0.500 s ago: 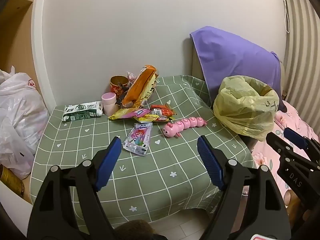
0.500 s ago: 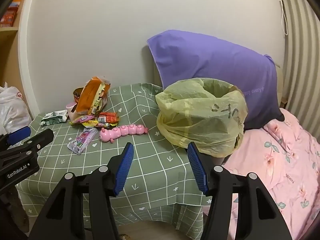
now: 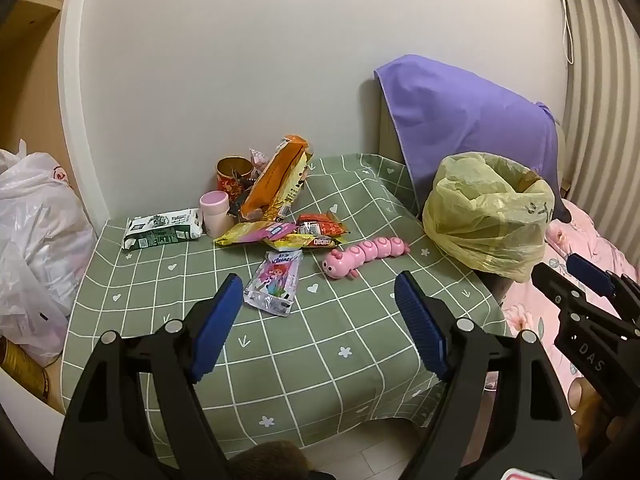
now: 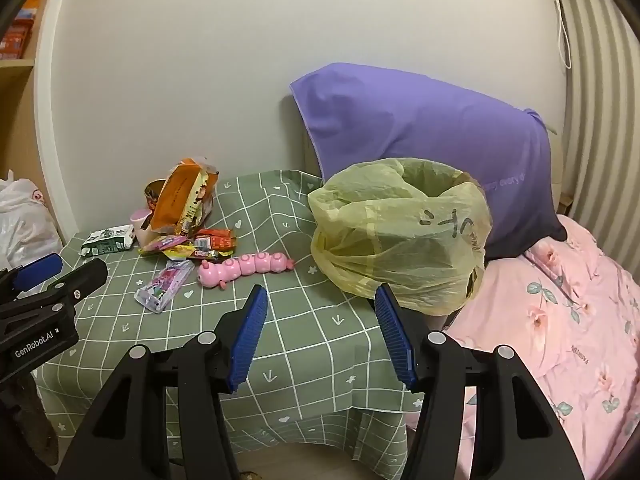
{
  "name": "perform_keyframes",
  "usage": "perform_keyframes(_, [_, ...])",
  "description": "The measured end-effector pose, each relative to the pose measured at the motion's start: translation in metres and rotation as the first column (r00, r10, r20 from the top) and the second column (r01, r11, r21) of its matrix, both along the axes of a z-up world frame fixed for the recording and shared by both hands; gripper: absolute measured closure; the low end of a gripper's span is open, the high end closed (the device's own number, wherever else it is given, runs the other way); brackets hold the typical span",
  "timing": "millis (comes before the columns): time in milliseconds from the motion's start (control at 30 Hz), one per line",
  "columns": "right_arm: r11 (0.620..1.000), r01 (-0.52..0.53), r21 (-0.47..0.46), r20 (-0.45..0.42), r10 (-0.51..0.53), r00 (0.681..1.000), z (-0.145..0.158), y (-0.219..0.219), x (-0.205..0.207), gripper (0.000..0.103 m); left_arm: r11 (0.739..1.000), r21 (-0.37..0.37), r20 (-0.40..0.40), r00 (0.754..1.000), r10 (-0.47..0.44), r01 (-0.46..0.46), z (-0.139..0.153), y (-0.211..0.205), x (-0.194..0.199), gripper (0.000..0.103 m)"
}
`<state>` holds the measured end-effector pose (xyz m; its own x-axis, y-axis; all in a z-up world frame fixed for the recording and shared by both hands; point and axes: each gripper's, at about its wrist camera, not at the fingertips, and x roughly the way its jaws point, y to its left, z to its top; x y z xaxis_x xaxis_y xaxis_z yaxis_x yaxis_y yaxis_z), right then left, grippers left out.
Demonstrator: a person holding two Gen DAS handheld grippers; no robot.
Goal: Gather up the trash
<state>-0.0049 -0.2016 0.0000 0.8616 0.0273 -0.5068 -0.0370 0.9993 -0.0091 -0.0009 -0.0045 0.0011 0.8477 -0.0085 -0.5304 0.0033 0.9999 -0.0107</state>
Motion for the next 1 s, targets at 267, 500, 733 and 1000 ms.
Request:
perform_keyframes(267, [1.000,-0.002,0.002,-0.002,0.002,1.000,-0.0009,0.0027,0.0013,0.050,1.000,-0.004,0.003,1.000,-0.001,0.002,0.0003,0.0019,0.0014,0.028])
perform_keyframes(500, [1.000,-0.002,0.005,0.000,0.002,1.000,-0.0013,0.0016,0.0013,0.050,1.000,-0.005,0.006,1.000,-0.005,0.005,0.0003,-0.0014,-0.0021,0.028])
perform_keyframes(733, [1.000,0.001,0.007,-0.002,-0.001,1.000,-0.0022,0.0008,0.0009,0.050,1.000,-0.008,0.006,1.000,-0.002,0.002,0.0008,0.0005,-0.0028,0.028])
perform_keyframes(1000, [1.000,0.003,0.011,0.000,-0.003,1.000,-0.0024,-0.0003,-0.0001,0.050,1.000,-0.005,0.006,1.000,-0.007,0.007,0.0002,-0.0005,-0.0025,0.029])
